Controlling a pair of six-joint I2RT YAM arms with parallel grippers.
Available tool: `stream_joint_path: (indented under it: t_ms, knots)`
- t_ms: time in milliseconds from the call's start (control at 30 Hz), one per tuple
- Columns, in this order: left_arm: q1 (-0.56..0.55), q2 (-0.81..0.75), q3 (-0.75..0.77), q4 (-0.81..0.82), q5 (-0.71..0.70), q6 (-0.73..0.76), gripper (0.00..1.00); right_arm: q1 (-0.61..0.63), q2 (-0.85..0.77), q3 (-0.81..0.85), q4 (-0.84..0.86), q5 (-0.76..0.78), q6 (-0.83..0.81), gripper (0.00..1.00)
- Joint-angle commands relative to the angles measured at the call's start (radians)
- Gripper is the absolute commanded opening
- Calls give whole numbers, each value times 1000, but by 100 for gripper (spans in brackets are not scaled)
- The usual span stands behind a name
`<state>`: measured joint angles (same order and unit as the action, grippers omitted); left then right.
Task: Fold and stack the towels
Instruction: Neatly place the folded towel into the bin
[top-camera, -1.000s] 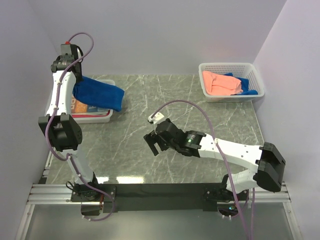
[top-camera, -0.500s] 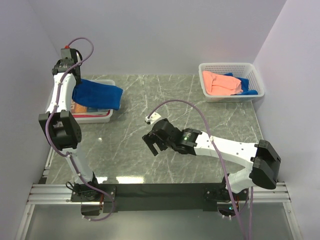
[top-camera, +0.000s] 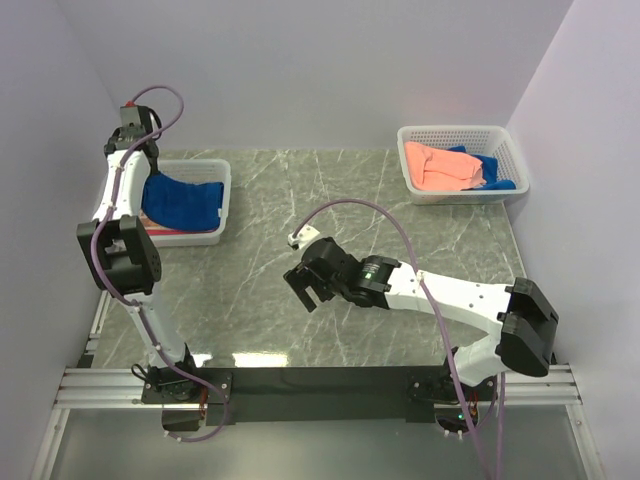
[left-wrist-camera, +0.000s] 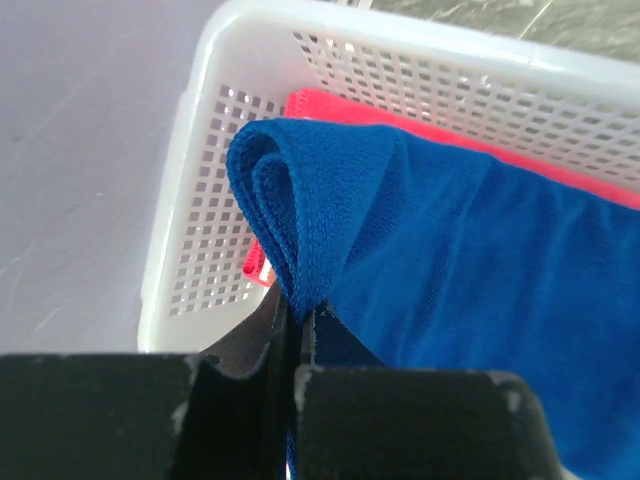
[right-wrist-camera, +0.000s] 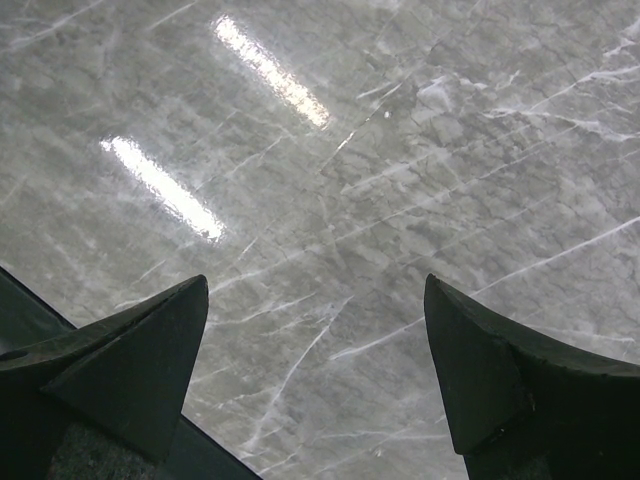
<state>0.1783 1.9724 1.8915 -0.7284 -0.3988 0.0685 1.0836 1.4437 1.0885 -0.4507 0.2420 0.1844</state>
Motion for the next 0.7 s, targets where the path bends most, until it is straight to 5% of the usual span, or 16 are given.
stream_joint_path:
  t_ms: [0,333,433,467,667]
  knots:
    - [4,19,-9,43,-25,11,1,-5,9,51,-13,3,-14,94]
    - [10,85,-8,38,-149,-2,5,-5,24,62,-22,0,-23,93]
    - [16,103,-2,35,-198,-12,15,-5,32,68,-28,-9,-25,93]
    - [20,108,-8,40,-213,-12,29,-5,32,67,-28,-9,-26,93]
    - [35,131,15,12,-251,-52,64,-5,18,65,-29,6,-23,93]
